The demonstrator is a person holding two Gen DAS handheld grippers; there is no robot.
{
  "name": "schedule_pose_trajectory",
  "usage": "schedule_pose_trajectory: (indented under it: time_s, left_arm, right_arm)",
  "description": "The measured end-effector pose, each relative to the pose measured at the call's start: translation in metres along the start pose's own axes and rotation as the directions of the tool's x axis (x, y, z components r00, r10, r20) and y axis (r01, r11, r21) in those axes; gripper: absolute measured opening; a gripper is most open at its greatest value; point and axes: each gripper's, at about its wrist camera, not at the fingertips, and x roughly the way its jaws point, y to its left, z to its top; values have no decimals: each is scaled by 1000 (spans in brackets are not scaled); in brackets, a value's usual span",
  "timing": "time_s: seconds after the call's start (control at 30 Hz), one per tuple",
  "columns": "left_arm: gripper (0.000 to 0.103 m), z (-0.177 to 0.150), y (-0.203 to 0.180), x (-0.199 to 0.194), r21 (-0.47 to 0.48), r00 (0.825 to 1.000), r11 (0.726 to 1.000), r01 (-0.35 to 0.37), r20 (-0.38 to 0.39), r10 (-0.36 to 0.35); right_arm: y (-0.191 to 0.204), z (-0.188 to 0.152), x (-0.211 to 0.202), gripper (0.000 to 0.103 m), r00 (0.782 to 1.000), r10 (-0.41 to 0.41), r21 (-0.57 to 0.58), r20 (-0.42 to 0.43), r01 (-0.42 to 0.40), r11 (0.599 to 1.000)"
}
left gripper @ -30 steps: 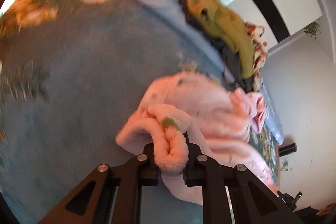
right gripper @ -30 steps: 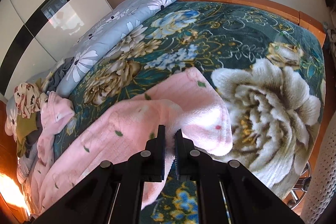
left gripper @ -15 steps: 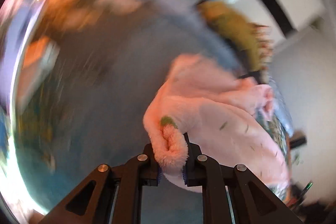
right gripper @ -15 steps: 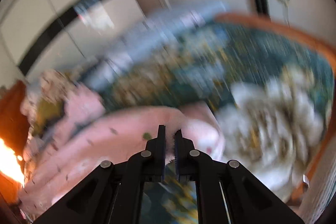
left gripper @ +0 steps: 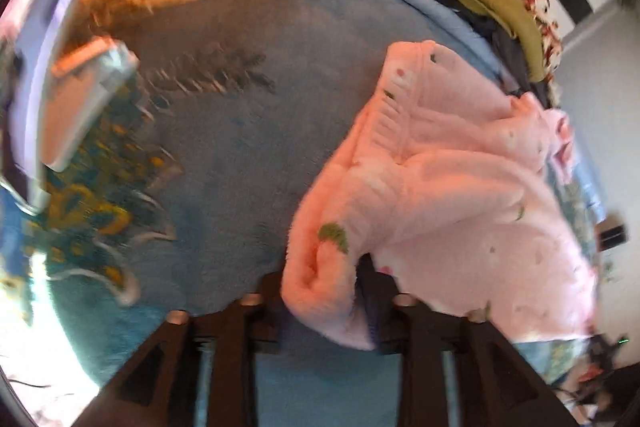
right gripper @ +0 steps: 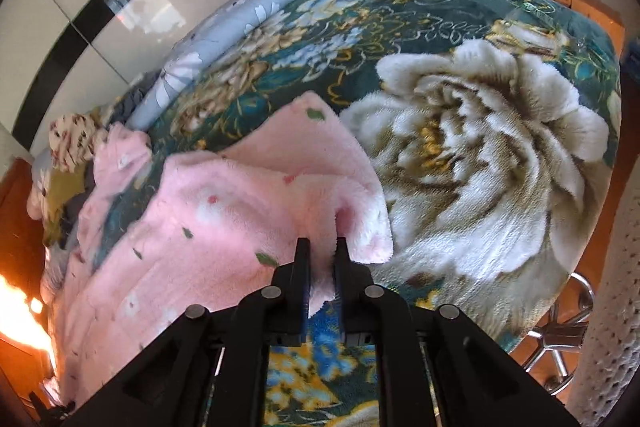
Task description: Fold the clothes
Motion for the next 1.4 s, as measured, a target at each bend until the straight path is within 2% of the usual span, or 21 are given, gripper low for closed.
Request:
schedule_pose_trajectory:
  time_s: [0.03, 0.1, 0.13, 0.2, 0.23, 0.33, 0.43, 0.5, 0.57, 0.63, 0.73, 0.77, 0.8, 0.9, 1.03, 1.13, 1.23, 1.3, 1.33, 1.37, 1.4]
  left_arm:
    - [55, 0, -4, -6, 20, 999, 999, -47, 10, 46]
    - [56, 2, -19, -25, 98, 986, 982, -161, 63, 155]
    - [59, 4, -27, -31, 130, 977, 970, -205, 89, 195]
    - [61, 10, -45, -48, 180, 957, 947, -266, 169, 236]
    - [63, 13, -52, -53, 188, 954, 947, -260, 200, 222]
    - [70, 21, -82, -50, 224, 970, 964, -142, 228, 90]
    - [70, 20, -113, -11, 278, 990, 959, -53, 143, 13]
    - [70, 17, -130, 9, 304, 995, 953, -8, 94, -22]
    - [70, 15, -148, 21, 321, 996, 946, 49, 55, -71]
    - [70, 15, -165, 28, 342, 993, 935, 91, 35, -110]
    - [70, 20, -182, 28, 387, 991, 917, 94, 49, -122]
    - [70, 21, -185, 29, 393, 992, 915, 89, 52, -119]
    - [70, 23, -188, 31, 395, 992, 915, 86, 51, -116]
    - [70, 29, -192, 37, 393, 992, 916, 85, 49, -113]
    - [70, 32, -196, 48, 383, 994, 920, 80, 42, -104]
    - [70, 32, -199, 56, 373, 994, 924, 81, 33, -101]
    - [70, 31, -200, 54, 372, 993, 924, 91, 33, -111]
    - [70, 32, -198, 52, 373, 993, 923, 89, 39, -112]
    - [70, 33, -197, 51, 370, 993, 925, 90, 42, -113]
    - [70, 34, -196, 50, 366, 992, 926, 90, 45, -114]
    - [70, 35, -194, 49, 360, 992, 928, 93, 50, -118]
  right_arm:
    - [1, 2, -6, 16, 1000, 7, 1, 22, -7, 1000]
    - [1, 12, -16, 23, 997, 3, 0, 75, -4, 1000]
    - [1, 18, -21, 31, 995, 1, 1, 101, -1, 1000]
    - [-2, 31, -17, 37, 995, -1, 26, 105, -1, 1000]
    - [-6, 39, -10, 37, 996, -7, 43, 87, 3, 999]
    - [-13, 53, 19, 37, 999, -31, 77, 15, 29, 997]
    - [-19, 62, 45, 37, 999, -29, 100, -29, 32, 995]
    - [-15, 67, 53, 37, 999, 9, 92, -31, -6, 996]
    - [-4, 76, 63, 37, 999, 16, 52, -47, -13, 999]
    - [4, 83, 77, 37, 996, -29, 12, -85, 30, 999]
    - [17, 86, 87, 35, 991, -64, -44, -116, 60, 997]
    - [22, 86, 87, 16, 990, -75, -73, -119, 67, 995]
    - [27, 86, 86, 6, 989, -85, -101, -122, 73, 992]
    - [42, 93, 79, 6, 984, -150, -188, -93, 130, 974]
    - [61, 133, 50, 6, 953, -290, -278, 85, 302, 912]
    - [77, 148, 69, 6, 937, -343, -341, 69, 345, 874]
    - [83, 143, 96, 8, 929, -370, -376, 23, 351, 858]
    - [80, 140, 98, 19, 938, -347, -363, 20, 330, 871]
    - [76, 139, 93, 33, 943, -333, -343, 30, 322, 882]
    - [70, 139, 83, 40, 949, -313, -318, 45, 311, 895]
    - [62, 137, 71, 40, 954, -293, -281, 64, 299, 912]
